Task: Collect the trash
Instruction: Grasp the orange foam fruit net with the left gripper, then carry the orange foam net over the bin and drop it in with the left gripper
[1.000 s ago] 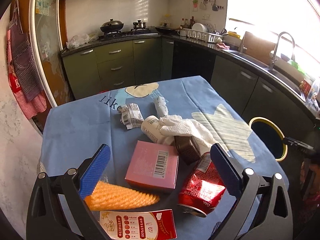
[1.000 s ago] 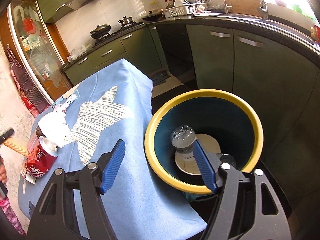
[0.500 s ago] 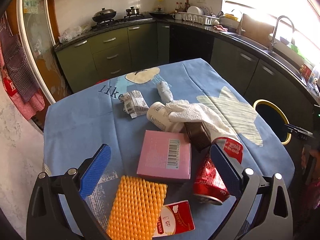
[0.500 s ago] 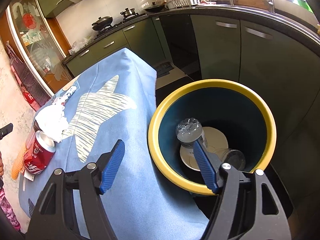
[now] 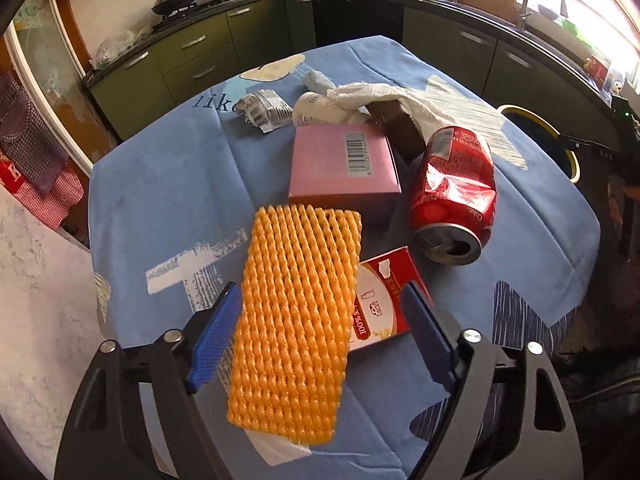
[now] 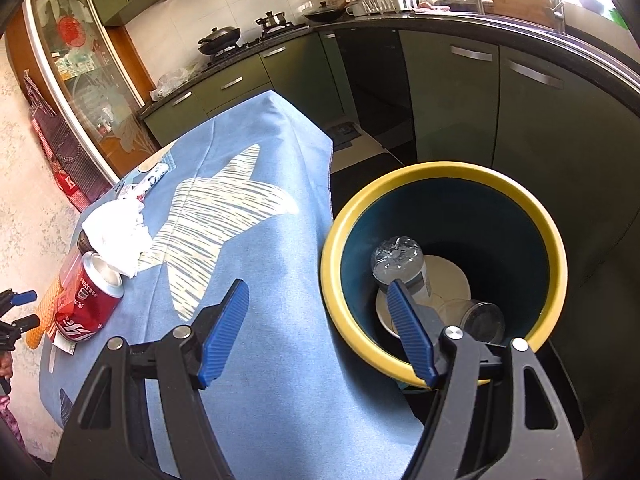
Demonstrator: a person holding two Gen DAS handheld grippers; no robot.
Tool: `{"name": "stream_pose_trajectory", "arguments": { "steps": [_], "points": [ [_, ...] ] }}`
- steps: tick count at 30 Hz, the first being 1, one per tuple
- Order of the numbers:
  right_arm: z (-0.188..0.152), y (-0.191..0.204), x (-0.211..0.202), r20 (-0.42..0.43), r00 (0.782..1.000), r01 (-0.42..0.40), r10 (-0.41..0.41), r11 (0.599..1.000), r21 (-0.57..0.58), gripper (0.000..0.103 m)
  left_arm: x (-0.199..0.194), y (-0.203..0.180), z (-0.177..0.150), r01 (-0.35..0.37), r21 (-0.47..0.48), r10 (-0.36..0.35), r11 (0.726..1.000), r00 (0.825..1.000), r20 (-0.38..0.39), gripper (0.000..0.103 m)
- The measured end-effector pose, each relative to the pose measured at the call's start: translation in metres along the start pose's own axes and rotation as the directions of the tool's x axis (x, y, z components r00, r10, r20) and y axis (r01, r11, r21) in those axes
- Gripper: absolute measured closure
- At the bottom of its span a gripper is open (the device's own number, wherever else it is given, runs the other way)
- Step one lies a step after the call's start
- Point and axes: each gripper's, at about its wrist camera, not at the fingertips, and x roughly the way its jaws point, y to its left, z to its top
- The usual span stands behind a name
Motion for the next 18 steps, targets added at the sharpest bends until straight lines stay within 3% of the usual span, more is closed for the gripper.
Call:
{"name": "stream_pose_trajectory", "arguments": {
  "steps": [4, 9, 13, 18],
  "points": [
    [0.001, 0.003, -0.006, 0.010, 1.000, -0.003, 0.003, 1.000, -0.009, 0.035, 0.008, 0.005, -0.008, -0.048, -0.018, 0.048, 0.999, 0.999, -0.019, 0.041],
    [0.003, 0.004, -0.012, 0.024, 1.000, -0.007, 0.007, 1.000, -0.009, 0.035, -0.004, 0.006, -0.010, -0.046, -0.035, 0.047, 0.998, 0.999, 0.024, 0.085],
    [0.004, 0.007, -0.012, 0.027, 1.000, -0.016, 0.016, 1.000, -0.014, 0.035, -0.016, 0.005, -0.007, -0.071, -0.037, 0.074, 0.997, 0.995, 0.072, 0.090],
    [0.005, 0.007, -0.015, 0.034, 0.999, -0.017, 0.018, 1.000, -0.011, 0.035, -0.043, -0.014, 0.008, -0.059, 0.012, 0.056, 0.998, 0.988, 0.147, 0.090]
  ]
}}
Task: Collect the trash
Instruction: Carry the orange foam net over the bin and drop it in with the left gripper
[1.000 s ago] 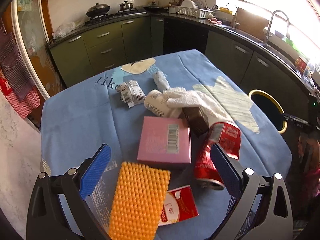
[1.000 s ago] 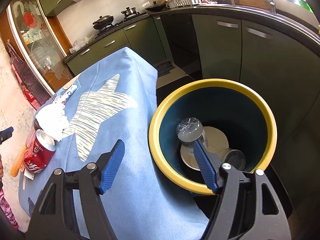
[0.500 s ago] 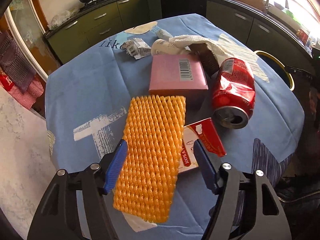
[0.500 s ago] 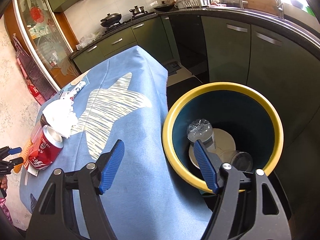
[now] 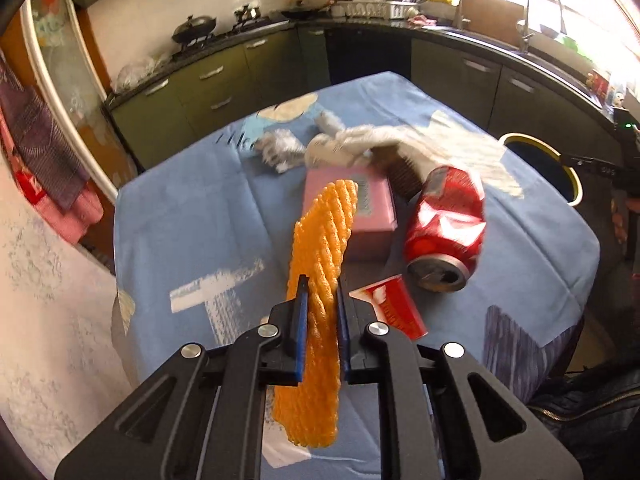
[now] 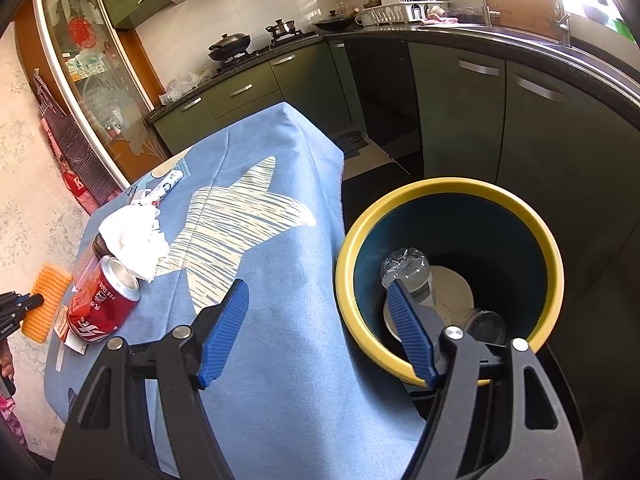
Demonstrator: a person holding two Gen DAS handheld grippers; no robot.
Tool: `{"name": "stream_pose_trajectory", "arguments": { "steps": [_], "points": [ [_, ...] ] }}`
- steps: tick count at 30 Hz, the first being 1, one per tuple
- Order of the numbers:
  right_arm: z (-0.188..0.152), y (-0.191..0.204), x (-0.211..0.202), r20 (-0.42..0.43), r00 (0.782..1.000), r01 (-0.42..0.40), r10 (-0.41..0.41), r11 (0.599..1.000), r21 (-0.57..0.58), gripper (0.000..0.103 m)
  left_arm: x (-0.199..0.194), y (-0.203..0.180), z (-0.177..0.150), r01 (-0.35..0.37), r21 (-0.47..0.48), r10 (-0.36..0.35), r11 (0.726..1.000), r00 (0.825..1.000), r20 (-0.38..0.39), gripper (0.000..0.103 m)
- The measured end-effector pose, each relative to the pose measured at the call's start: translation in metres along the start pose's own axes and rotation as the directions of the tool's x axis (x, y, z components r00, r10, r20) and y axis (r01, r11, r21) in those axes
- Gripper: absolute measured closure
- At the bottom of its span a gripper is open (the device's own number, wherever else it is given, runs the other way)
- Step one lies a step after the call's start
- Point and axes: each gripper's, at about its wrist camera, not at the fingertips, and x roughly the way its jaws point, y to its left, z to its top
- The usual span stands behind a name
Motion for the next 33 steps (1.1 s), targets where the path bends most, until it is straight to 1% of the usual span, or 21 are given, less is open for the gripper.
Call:
{"name": "stream_pose_trajectory", "arguments": {
  "steps": [3, 5, 7, 10, 11, 13, 14, 17, 18, 19, 20, 22, 23, 25, 26, 28, 30, 31, 32, 33],
  "points": [
    [-0.001, -0.005, -0.004, 0.012, 1.000, 0.006, -0.006, 1.000, 0.012, 0.035, -0.011, -0.015, 0.020, 0.031, 0.041, -0.033, 0.999, 0.998, 0.045, 0.090],
    [-0.001, -0.010, -0.009, 0.025, 1.000, 0.016, -0.016, 1.000, 0.025, 0.035, -0.015, -0.030, 0.037, 0.070, 0.078, -0.076, 0.994, 0.995, 0.071, 0.090],
    [-0.001, -0.019, -0.015, 0.042, 0.999, 0.031, -0.033, 0.999, 0.044, 0.035, -0.015, -0.047, 0.057, 0.125, 0.115, -0.135, 0.985, 0.987, 0.088, 0.090],
    [-0.004, -0.036, -0.028, 0.075, 0.995, 0.059, -0.065, 0.995, 0.084, 0.035, -0.007, -0.086, 0.091, 0.232, 0.174, -0.250, 0.957, 0.964, 0.089, 0.090],
    [-0.006, -0.044, -0.035, 0.089, 0.992, 0.077, -0.086, 0.992, 0.103, 0.035, -0.002, -0.104, 0.104, 0.273, 0.202, -0.294, 0.940, 0.952, 0.082, 0.090],
    [-0.009, -0.059, -0.046, 0.109, 0.987, 0.103, -0.118, 0.985, 0.136, 0.035, 0.007, -0.136, 0.123, 0.333, 0.252, -0.359, 0.909, 0.931, 0.063, 0.090],
    [-0.011, -0.069, -0.051, 0.119, 0.984, 0.112, -0.131, 0.981, 0.156, 0.035, 0.015, -0.158, 0.135, 0.371, 0.281, -0.397, 0.885, 0.917, 0.041, 0.090],
    [-0.020, -0.093, -0.064, 0.133, 0.977, 0.134, -0.164, 0.968, 0.214, 0.035, 0.038, -0.217, 0.160, 0.457, 0.339, -0.476, 0.822, 0.879, -0.030, 0.090],
    [-0.023, -0.101, -0.067, 0.134, 0.976, 0.138, -0.172, 0.963, 0.230, 0.035, 0.048, -0.238, 0.167, 0.484, 0.354, -0.496, 0.800, 0.866, -0.061, 0.090],
    [-0.026, -0.107, -0.070, 0.134, 0.975, 0.142, -0.178, 0.959, 0.244, 0.035, 0.056, -0.253, 0.172, 0.504, 0.361, -0.510, 0.785, 0.856, -0.086, 0.090],
    [-0.030, -0.114, -0.072, 0.133, 0.974, 0.145, -0.184, 0.955, 0.258, 0.035, 0.069, -0.273, 0.180, 0.534, 0.362, -0.528, 0.764, 0.840, -0.123, 0.090],
    [-0.037, -0.124, -0.076, 0.131, 0.973, 0.148, -0.191, 0.948, 0.283, 0.035, 0.089, -0.304, 0.188, 0.574, 0.360, -0.549, 0.735, 0.816, -0.179, 0.090],
    [-0.040, -0.130, -0.077, 0.130, 0.972, 0.149, -0.194, 0.944, 0.295, 0.035, 0.101, -0.321, 0.193, 0.580, 0.369, -0.549, 0.726, 0.812, -0.197, 0.090],
    [-0.045, -0.139, -0.081, 0.129, 0.971, 0.152, -0.201, 0.937, 0.315, 0.035, 0.122, -0.352, 0.200, 0.569, 0.398, -0.531, 0.720, 0.820, -0.212, 0.090],
    [-0.048, -0.144, -0.082, 0.128, 0.971, 0.154, -0.204, 0.934, 0.324, 0.035, 0.132, -0.362, 0.202, 0.570, 0.402, -0.528, 0.717, 0.820, -0.222, 0.089],
    [-0.051, -0.151, -0.085, 0.127, 0.970, 0.156, -0.209, 0.928, 0.338, 0.035, 0.153, -0.382, 0.208, 0.569, 0.400, -0.515, 0.719, 0.822, -0.243, 0.086],
    [-0.053, -0.156, -0.086, 0.127, 0.969, 0.158, -0.213, 0.924, 0.349, 0.035, 0.169, -0.398, 0.214, 0.553, 0.397, -0.497, 0.732, 0.833, -0.242, 0.077],
    [-0.054, -0.159, -0.087, 0.127, 0.968, 0.158, -0.215, 0.921, 0.355, 0.034, 0.175, -0.405, 0.217, 0.546, 0.399, -0.491, 0.737, 0.837, -0.241, 0.075],
    [-0.055, -0.161, -0.087, 0.127, 0.968, 0.156, -0.214, 0.920, 0.361, 0.034, 0.181, -0.410, 0.222, 0.536, 0.397, -0.483, 0.745, 0.844, -0.234, 0.069],
    [-0.056, -0.163, -0.087, 0.127, 0.969, 0.154, -0.213, 0.918, 0.364, 0.034, 0.185, -0.412, 0.225, 0.528, 0.389, -0.476, 0.755, 0.849, -0.228, 0.060]
  ]
}}
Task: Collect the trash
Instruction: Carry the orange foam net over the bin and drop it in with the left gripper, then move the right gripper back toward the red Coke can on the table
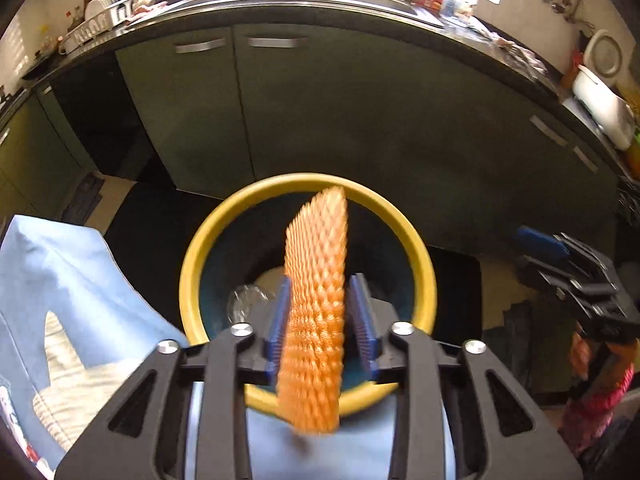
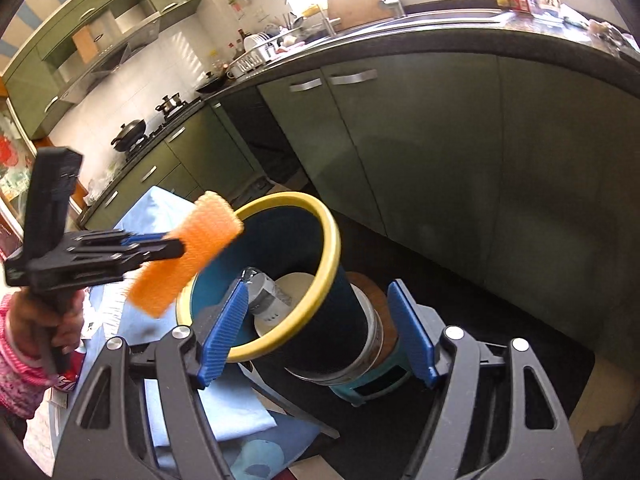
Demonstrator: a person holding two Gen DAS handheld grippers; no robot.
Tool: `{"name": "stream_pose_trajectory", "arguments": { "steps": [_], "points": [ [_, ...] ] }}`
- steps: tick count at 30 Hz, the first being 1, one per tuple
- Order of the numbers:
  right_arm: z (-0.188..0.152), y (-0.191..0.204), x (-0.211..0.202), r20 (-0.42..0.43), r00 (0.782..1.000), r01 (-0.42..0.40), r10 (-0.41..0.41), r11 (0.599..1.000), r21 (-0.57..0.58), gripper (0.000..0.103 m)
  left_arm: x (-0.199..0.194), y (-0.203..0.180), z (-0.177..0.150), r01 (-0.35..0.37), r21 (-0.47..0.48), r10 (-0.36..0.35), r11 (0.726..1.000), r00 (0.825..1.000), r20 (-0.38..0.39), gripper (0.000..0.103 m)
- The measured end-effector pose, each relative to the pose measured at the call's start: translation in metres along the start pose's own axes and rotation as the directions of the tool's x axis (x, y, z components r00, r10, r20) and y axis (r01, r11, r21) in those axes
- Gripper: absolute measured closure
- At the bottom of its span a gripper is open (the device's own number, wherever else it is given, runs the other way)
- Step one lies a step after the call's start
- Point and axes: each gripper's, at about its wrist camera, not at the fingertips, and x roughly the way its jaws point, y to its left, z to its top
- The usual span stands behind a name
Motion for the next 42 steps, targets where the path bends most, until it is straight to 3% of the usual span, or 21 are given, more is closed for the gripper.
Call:
{"name": "stream_pose_trajectory", "arguments": {
  "steps": [2, 6, 13, 18, 21, 24, 27, 35, 38, 42],
  "points": [
    [0.000, -0.001, 0.002, -0.005, 1.000, -0.003, 0.003, 1.000, 0.002, 0.033, 0.000, 0.003, 0.004, 0.016, -0.027, -0.016, 1.000, 1.000, 0.007, 0.049],
    [0.001, -0.003, 0.008, -0.016, 1.000, -0.011, 0.011, 1.000, 0.002, 0.033, -0.021, 0.005, -0.003, 0.009, -0.039, -0.007, 0.999, 0.999, 0.049, 0.048],
    [0.001, 0.013, 0.019, -0.047, 0.998, -0.041, 0.040, 0.999, -0.027, 0.032, -0.104, 0.013, -0.045, -0.024, -0.109, 0.046, 0.994, 0.979, 0.197, 0.034],
    [-0.001, 0.033, 0.020, -0.067, 0.996, -0.058, 0.054, 0.996, -0.069, 0.030, -0.173, 0.028, -0.099, -0.092, -0.192, 0.147, 0.977, 0.944, 0.294, 0.015],
    [-0.003, 0.050, 0.022, -0.081, 0.994, -0.078, 0.070, 0.992, -0.103, 0.030, -0.217, 0.042, -0.145, -0.173, -0.274, 0.268, 0.946, 0.893, 0.362, 0.009],
    [-0.005, 0.071, 0.025, -0.101, 0.991, -0.102, 0.088, 0.984, -0.143, 0.030, -0.251, 0.055, -0.191, -0.242, -0.364, 0.382, 0.900, 0.839, 0.387, 0.005],
    [-0.010, 0.098, 0.028, -0.127, 0.986, -0.134, 0.111, 0.972, -0.193, 0.030, -0.279, 0.072, -0.244, -0.301, -0.466, 0.493, 0.832, 0.787, 0.371, 0.005],
    [-0.039, 0.195, 0.035, -0.237, 0.952, -0.270, 0.193, 0.894, -0.357, 0.030, -0.342, 0.119, -0.384, -0.421, -0.691, 0.727, 0.588, 0.649, 0.224, 0.005],
    [-0.058, 0.240, 0.036, -0.323, 0.914, -0.374, 0.246, 0.819, -0.436, 0.029, -0.356, 0.131, -0.426, -0.429, -0.737, 0.760, 0.522, 0.626, 0.174, 0.005],
    [-0.091, 0.305, 0.033, -0.429, 0.855, -0.504, 0.292, 0.668, -0.548, 0.011, -0.360, 0.141, -0.459, -0.411, -0.774, 0.769, 0.482, 0.621, 0.149, 0.005]
  ]
}}
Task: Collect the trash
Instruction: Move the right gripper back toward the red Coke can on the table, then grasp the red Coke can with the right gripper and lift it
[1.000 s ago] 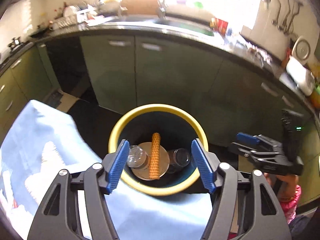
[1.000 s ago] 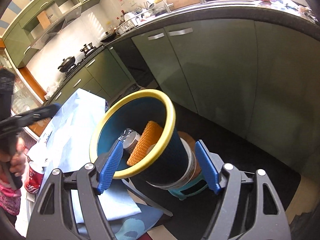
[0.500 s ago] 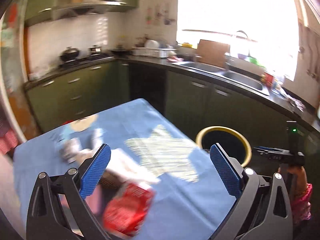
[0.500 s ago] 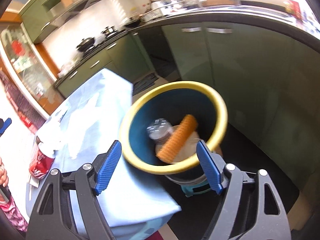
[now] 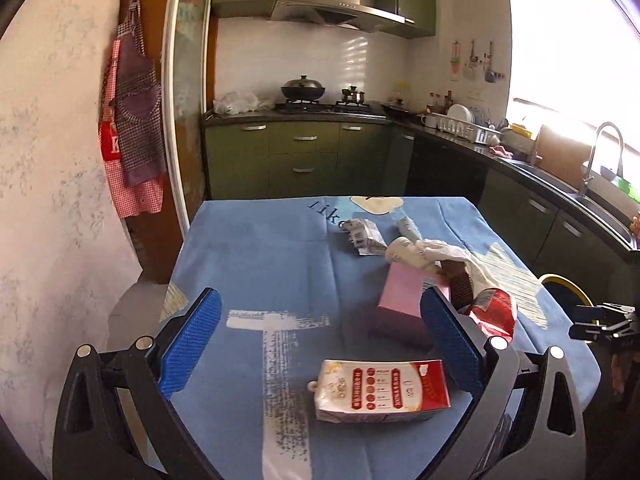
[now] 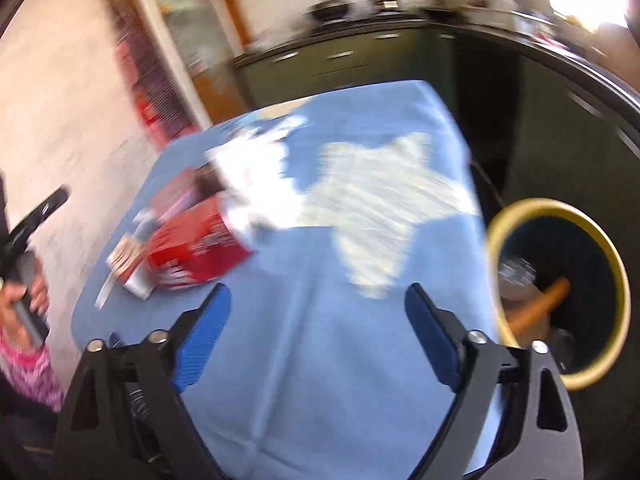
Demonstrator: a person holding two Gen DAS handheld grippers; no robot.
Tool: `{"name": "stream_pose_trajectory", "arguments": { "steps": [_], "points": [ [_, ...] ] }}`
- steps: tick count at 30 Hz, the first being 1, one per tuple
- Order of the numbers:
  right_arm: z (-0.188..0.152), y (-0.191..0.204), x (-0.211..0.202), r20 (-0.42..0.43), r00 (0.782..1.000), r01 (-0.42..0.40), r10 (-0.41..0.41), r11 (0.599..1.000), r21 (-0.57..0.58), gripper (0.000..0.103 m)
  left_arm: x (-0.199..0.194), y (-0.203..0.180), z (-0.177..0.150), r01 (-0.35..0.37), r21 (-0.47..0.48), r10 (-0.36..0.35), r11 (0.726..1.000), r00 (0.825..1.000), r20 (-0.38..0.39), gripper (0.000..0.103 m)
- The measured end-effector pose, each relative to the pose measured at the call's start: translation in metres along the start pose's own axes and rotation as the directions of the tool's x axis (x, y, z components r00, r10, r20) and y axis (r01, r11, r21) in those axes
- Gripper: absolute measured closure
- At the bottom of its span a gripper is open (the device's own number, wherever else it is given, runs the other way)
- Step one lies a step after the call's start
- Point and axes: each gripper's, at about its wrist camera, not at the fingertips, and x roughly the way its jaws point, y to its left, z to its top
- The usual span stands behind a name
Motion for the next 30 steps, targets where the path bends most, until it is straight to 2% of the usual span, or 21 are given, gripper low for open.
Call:
{"name": "stream_pose_trajectory", "arguments": {
  "steps": [5, 11, 13, 15, 17, 19, 20, 22, 24, 25, 28, 30],
  "points": [
    [0.013, 0.060, 0.032, -0.057, 0.996, -0.075, 0.067, 0.985, -0.157, 0.008, 0.006, 0.019, -0.013, 0.023, -0.039, -0.023, 0.999, 1.000, -0.010, 0.005],
    [0.033, 0.095, 0.047, -0.102, 0.994, -0.056, 0.030, 0.965, -0.255, 0.008, 0.006, 0.020, -0.018, 0.041, -0.045, -0.041, 0.998, 0.999, -0.007, 0.005],
    [0.040, 0.108, 0.051, -0.119, 0.993, -0.058, 0.019, 0.940, -0.337, 0.008, 0.008, 0.022, -0.019, 0.049, -0.054, -0.049, 0.997, 0.999, -0.009, 0.005],
    [0.047, 0.121, 0.052, -0.168, 0.986, -0.096, 0.013, 0.864, -0.494, 0.008, 0.010, 0.026, -0.020, 0.051, -0.060, -0.052, 0.997, 0.999, -0.016, 0.005],
    [0.054, 0.134, 0.057, -0.244, 0.969, -0.141, -0.031, 0.744, -0.653, 0.008, 0.011, 0.029, -0.021, 0.050, -0.063, -0.051, 0.997, 0.998, -0.024, 0.005],
    [0.060, 0.141, 0.066, -0.310, 0.947, -0.183, -0.086, 0.647, -0.740, 0.008, 0.012, 0.031, -0.024, 0.041, -0.070, -0.043, 0.997, 0.999, -0.028, 0.005],
    [0.062, 0.144, 0.070, -0.334, 0.937, -0.208, -0.101, 0.607, -0.767, 0.008, 0.012, 0.033, -0.025, 0.037, -0.074, -0.039, 0.997, 0.999, -0.029, 0.005],
    [0.065, 0.152, 0.083, -0.412, 0.899, -0.284, -0.149, 0.518, -0.807, 0.008, 0.014, 0.035, -0.026, 0.024, -0.081, -0.027, 0.996, 0.999, -0.032, 0.005],
    [0.059, 0.159, 0.095, -0.442, 0.872, -0.328, -0.209, 0.421, -0.846, 0.008, 0.015, 0.036, -0.025, 0.011, -0.086, -0.014, 0.996, 0.999, -0.034, 0.005],
    [0.054, 0.163, 0.101, -0.451, 0.858, -0.352, -0.244, 0.359, -0.864, 0.008, 0.015, 0.036, -0.024, 0.008, -0.087, -0.011, 0.996, 0.999, -0.034, 0.005],
    [0.035, 0.171, 0.115, -0.440, 0.836, -0.400, -0.327, 0.186, -0.898, 0.008, 0.015, 0.035, -0.022, -0.002, -0.082, -0.001, 0.997, 0.999, -0.032, 0.005],
    [0.029, 0.172, 0.122, -0.425, 0.829, -0.413, -0.363, 0.114, -0.903, 0.008, 0.017, 0.034, -0.020, -0.009, -0.077, 0.007, 0.997, 1.000, -0.028, 0.005]
  ]
}}
